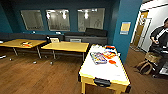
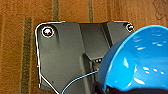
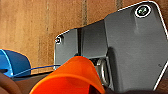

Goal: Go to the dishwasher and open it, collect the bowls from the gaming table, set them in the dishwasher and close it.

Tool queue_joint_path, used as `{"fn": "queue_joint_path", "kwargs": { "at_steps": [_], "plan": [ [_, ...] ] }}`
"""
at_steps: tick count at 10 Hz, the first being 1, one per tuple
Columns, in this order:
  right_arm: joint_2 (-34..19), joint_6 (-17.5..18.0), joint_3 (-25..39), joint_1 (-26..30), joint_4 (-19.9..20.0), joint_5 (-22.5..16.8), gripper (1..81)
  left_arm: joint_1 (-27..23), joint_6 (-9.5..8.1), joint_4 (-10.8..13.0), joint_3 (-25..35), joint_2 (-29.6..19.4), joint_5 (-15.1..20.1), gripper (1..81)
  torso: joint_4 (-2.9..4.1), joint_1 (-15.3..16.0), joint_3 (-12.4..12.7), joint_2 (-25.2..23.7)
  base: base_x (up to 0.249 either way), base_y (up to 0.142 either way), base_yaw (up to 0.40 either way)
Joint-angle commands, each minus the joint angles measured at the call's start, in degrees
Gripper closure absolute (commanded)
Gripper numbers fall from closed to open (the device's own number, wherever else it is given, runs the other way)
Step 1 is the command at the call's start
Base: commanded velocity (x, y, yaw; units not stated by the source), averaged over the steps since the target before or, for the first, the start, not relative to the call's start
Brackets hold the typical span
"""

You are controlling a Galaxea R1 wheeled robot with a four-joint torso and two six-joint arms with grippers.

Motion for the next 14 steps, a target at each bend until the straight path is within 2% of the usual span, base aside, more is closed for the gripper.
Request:
{"fn": "queue_joint_path", "kwargs": {
  "at_steps": [1,3,4,5,12,14],
  "plan": [
    [-4.37,0.39,2.37,0.70,-1.02,-1.15,81.1,-0.92,0.40,1.02,-2.21,-1.15,-5.61,81.1,0.00,0.01,0.00,0.00,0.000,0.000,0.000],
    [-8.68,0.83,7.65,0.52,-0.76,-0.80,81.1,0.13,0.13,0.85,-2.04,-2.74,-7.37,81.1,0.00,0.01,0.00,0.00,0.000,0.000,0.000],
    [-10.70,1.53,10.29,0.70,-0.76,-1.06,81.1,0.93,0.05,0.67,-2.04,-3.62,-9.65,81.1,0.00,0.01,0.00,0.00,0.000,0.000,0.000],
    [-11.15,1.53,10.65,0.96,-0.68,-1.06,81.1,1.19,-0.04,0.58,-2.21,-4.05,-10.80,81.1,0.00,0.01,0.00,-0.02,0.000,0.000,0.000],
    [-8.60,1.53,8.19,1.22,-1.29,-0.97,81.1,1.63,0.05,0.50,-2.21,-4.32,-10.98,81.1,0.00,0.01,0.00,-0.02,0.000,0.000,0.000],
    [-7.20,1.53,6.52,1.14,-1.37,-0.97,81.1,1.90,-0.04,0.40,-2.30,-4.67,-13.61,81.1,0.00,0.01,0.00,-0.02,0.000,0.000,0.000]
  ]
}}
